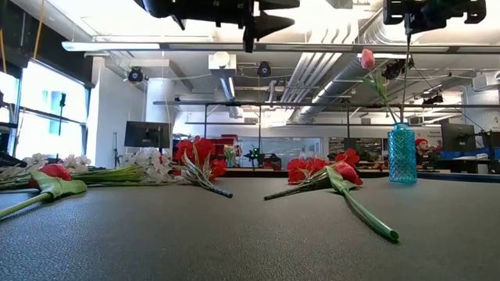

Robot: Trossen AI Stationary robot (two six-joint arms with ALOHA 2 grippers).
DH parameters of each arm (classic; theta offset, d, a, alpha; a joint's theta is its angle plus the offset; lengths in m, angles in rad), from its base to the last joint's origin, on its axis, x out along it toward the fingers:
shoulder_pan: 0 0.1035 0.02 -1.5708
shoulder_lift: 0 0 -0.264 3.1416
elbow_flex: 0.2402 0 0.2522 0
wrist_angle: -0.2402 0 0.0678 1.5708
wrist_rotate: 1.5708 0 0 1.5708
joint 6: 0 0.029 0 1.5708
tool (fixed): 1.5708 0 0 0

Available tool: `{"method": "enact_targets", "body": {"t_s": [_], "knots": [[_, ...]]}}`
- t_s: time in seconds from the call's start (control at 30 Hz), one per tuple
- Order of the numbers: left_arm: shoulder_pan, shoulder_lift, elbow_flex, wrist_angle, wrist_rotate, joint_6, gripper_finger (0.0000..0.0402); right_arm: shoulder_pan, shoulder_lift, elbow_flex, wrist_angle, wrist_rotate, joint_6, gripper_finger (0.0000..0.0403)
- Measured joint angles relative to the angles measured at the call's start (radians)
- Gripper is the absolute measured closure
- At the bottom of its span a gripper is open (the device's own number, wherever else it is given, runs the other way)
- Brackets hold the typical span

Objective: Sort flowers into vase by color
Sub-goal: Put the pink flower into the blue vase, then put the left red flowers into the blue vase

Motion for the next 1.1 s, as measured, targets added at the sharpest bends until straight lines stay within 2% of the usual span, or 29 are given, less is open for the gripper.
{"method": "enact_targets", "body": {"t_s": [0.37, 0.63, 0.83, 0.97, 1.1], "knots": [[0.001, 0.001, 0.000, -0.031, 0.000, 0.063, 0.0236, -0.046, 0.055, 0.000, -0.022, -0.005, 0.035, 0.0403], [0.018, 0.001, 0.000, -0.050, -0.001, 0.054, 0.0236, -0.095, 0.104, 0.000, -0.041, -0.184, 0.078, 0.0395], [0.043, 0.000, 0.000, -0.104, -0.003, 0.023, 0.0236, -0.095, 0.089, 0.000, -0.043, -0.352, 0.109, 0.0342], [0.055, 0.000, 0.000, -0.122, -0.003, -0.013, 0.0236, -0.095, 0.066, 0.023, -0.117, -0.382, 0.234, 0.0296], [0.054, 0.001, 0.000, -0.142, -0.004, -0.052, 0.0236, -0.095, 0.046, 0.096, -0.264, -0.380, 0.386, 0.0265]]}}
